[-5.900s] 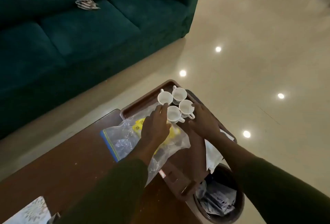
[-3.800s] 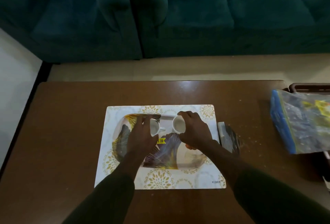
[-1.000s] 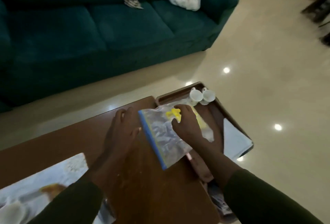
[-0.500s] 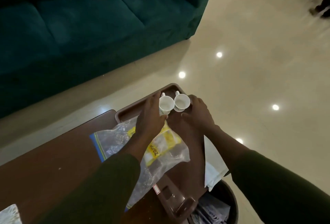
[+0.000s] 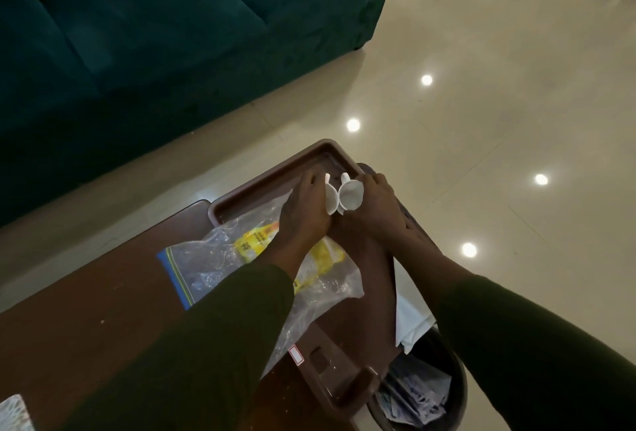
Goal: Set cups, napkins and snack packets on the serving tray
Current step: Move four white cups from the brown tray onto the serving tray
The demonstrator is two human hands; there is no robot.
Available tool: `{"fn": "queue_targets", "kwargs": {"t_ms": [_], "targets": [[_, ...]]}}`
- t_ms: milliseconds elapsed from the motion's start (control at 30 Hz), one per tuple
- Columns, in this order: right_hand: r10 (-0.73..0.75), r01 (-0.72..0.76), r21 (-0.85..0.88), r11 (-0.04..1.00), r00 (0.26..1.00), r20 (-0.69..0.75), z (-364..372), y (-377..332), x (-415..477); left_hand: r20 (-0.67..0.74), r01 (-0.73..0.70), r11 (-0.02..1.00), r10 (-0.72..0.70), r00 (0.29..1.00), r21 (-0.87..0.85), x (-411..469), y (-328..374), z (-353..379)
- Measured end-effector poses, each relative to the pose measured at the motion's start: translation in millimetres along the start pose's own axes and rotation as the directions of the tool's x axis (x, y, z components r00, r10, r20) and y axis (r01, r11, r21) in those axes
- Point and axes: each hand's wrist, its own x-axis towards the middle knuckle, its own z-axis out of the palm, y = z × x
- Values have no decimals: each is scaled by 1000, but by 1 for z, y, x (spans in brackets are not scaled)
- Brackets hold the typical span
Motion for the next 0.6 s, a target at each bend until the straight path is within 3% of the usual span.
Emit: {"fn": "queue_targets", "kwargs": {"t_ms": [267,500,600], "targets": [[-76,80,13,997,981,-178,-26,-17,-29,-139,-127,960,95,986,-249,-36,5,-28],[-247,251,4,968,953,-176,3,-96,-63,-246,-90,955,19,969,-281,-97,-54,-87],[-277,280,13,960,955,-110,27,-140,-79,-285,-70,960,-11,959,-272,-136,-88,-118]]}}
